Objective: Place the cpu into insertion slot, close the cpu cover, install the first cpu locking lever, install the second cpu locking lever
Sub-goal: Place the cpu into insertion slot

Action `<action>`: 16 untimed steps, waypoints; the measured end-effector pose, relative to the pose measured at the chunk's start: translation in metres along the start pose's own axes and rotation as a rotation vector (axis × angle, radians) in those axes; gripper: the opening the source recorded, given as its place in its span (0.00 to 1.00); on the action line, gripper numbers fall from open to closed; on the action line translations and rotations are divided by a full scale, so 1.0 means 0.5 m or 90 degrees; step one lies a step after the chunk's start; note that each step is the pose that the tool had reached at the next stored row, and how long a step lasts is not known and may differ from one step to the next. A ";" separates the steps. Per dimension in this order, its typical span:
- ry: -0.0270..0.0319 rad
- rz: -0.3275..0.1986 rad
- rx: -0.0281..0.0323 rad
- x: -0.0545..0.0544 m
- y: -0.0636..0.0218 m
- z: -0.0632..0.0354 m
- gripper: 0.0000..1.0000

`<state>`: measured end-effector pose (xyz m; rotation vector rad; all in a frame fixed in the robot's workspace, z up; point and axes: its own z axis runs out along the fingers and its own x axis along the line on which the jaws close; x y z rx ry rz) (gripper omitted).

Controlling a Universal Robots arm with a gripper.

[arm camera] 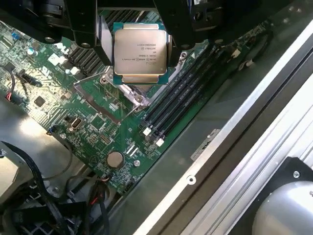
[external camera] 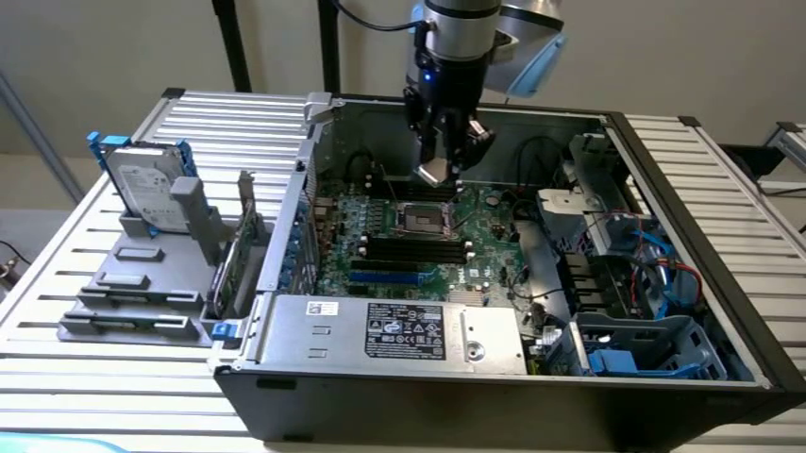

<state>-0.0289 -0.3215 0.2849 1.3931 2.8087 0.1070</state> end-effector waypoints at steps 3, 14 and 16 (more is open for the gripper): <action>-0.0021 0.035 -0.0008 0.000 0.000 0.003 0.54; -0.0098 0.161 -0.0038 0.000 -0.001 0.012 0.54; -0.0112 0.185 -0.0043 0.000 -0.001 0.013 0.54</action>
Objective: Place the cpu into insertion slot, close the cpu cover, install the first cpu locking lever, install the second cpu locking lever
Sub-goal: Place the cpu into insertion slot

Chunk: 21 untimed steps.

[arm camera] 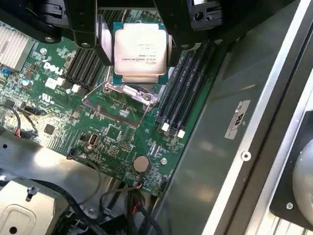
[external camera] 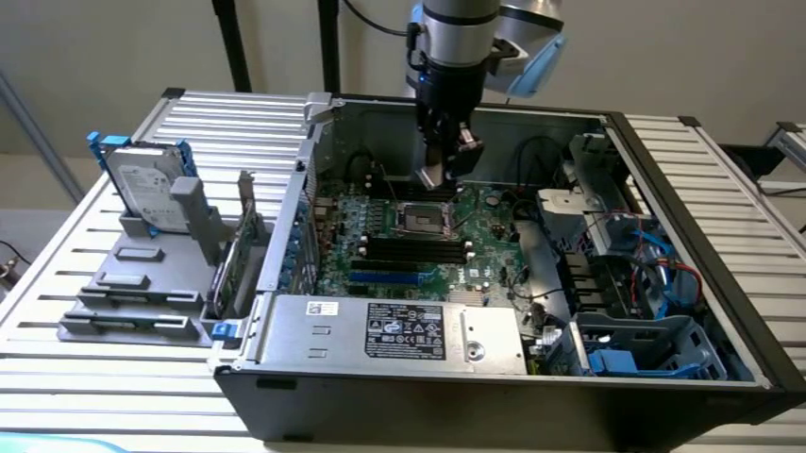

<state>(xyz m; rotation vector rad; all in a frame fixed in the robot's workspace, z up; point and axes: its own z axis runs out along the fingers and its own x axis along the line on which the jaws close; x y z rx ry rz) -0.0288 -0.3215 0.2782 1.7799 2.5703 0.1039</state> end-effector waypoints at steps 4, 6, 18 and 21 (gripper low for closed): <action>-0.0028 0.046 -0.0011 0.000 0.000 0.003 0.54; -0.0043 0.070 -0.0016 0.000 0.000 0.005 0.54; -0.0128 0.208 -0.0049 0.000 -0.001 0.015 0.54; -0.0143 0.236 -0.0044 0.000 -0.001 0.016 0.54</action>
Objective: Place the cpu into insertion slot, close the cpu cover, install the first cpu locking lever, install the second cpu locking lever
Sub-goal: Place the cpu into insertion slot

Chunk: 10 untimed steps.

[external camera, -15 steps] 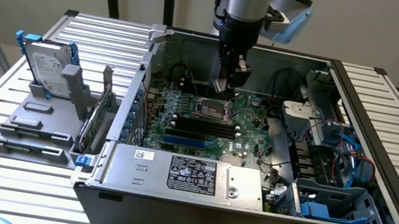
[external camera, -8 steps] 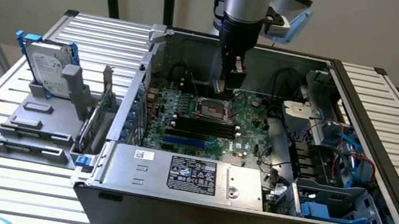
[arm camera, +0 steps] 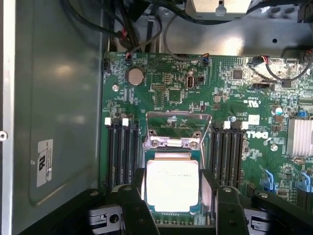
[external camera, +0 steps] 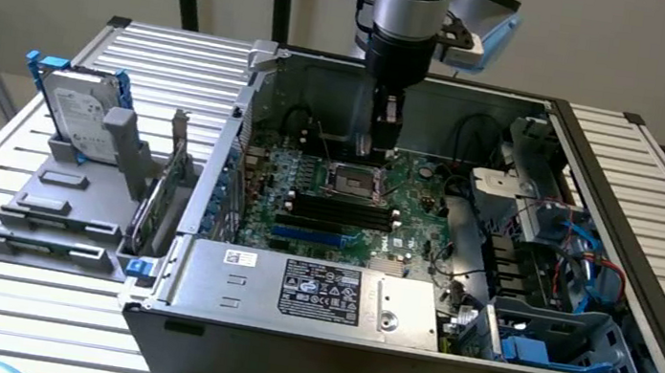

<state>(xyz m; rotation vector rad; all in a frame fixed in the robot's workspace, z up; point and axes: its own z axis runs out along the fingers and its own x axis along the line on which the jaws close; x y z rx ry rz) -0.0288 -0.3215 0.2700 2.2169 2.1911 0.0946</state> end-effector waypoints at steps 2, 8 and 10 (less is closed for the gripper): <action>-0.0004 0.009 0.0018 0.000 -0.001 0.001 0.54; -0.0010 0.011 0.0222 -0.004 -0.010 0.005 0.54; -0.0011 0.012 0.0277 -0.006 -0.010 0.008 0.54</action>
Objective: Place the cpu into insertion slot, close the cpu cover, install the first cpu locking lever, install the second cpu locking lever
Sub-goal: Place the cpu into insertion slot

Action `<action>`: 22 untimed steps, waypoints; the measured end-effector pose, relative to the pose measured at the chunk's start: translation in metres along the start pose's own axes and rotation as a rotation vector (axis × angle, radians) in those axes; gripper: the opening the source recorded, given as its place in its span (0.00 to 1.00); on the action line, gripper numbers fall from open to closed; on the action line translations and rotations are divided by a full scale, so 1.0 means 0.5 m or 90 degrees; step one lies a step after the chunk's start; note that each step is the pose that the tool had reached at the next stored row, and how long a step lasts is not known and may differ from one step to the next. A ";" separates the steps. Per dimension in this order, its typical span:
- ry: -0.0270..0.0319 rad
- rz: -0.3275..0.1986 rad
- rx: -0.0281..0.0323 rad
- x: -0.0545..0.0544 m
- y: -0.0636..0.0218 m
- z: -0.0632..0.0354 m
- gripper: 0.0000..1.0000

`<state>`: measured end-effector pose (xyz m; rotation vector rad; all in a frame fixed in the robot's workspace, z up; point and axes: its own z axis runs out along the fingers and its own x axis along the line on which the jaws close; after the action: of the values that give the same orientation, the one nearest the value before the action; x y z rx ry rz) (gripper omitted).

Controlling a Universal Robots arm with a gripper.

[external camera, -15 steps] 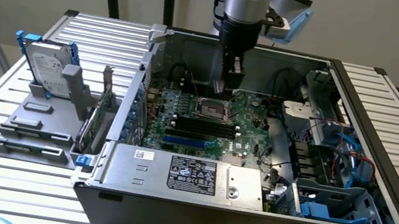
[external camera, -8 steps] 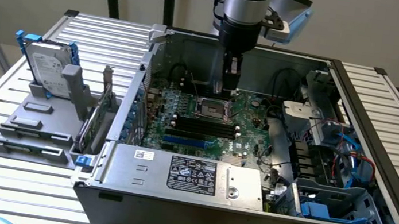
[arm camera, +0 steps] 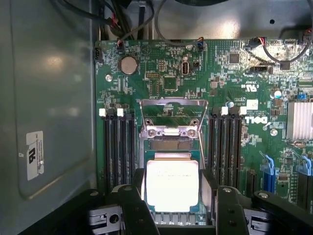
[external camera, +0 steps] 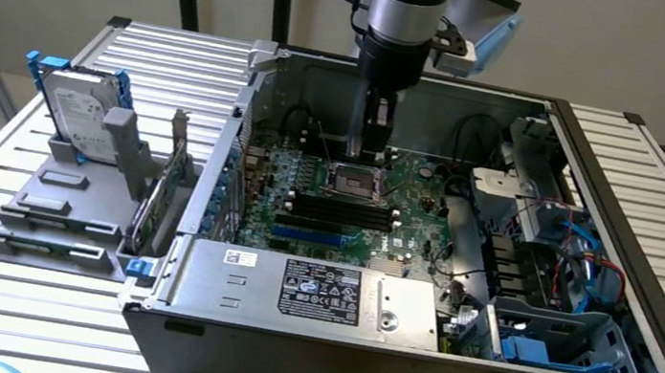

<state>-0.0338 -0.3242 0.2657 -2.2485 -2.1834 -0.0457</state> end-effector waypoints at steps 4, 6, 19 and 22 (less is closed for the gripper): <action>0.0003 0.000 0.0023 -0.004 0.000 0.011 0.54; 0.0012 0.000 0.0023 -0.006 0.000 0.018 0.54; 0.0114 -0.014 0.0026 -0.015 -0.003 0.059 0.54; 0.0152 -0.019 0.0024 -0.018 -0.005 0.065 0.54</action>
<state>-0.0362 -0.3320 0.2328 -2.2016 -2.2035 -0.0681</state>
